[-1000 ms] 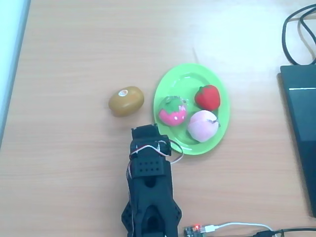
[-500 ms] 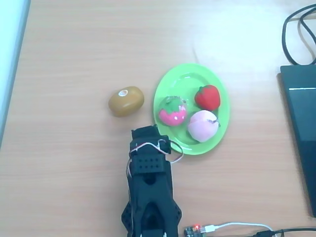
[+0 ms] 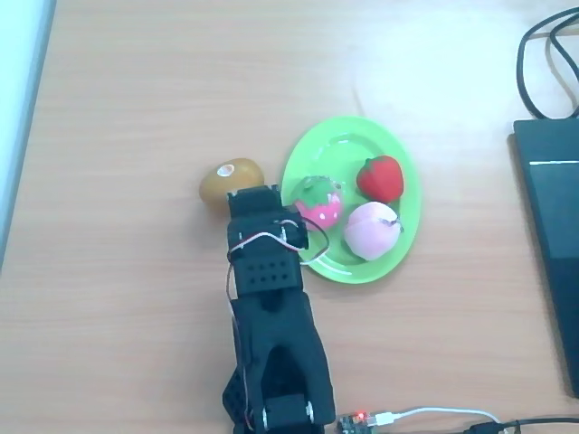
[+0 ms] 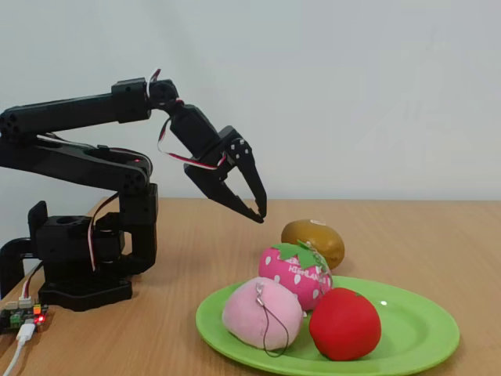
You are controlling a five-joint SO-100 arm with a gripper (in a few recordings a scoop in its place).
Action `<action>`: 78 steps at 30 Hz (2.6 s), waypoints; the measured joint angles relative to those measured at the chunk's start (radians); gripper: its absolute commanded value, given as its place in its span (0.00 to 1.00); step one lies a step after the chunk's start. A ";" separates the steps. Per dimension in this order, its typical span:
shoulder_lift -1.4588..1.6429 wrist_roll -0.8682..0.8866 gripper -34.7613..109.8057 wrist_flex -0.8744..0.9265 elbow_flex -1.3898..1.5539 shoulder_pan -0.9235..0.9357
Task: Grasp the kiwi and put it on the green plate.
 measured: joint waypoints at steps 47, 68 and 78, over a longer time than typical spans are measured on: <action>-0.724 -0.054 0.58 -0.155 -0.261 -0.002; -0.927 -0.072 0.58 -0.210 -0.390 -0.014; -0.985 -0.103 0.58 -0.245 -0.403 -0.043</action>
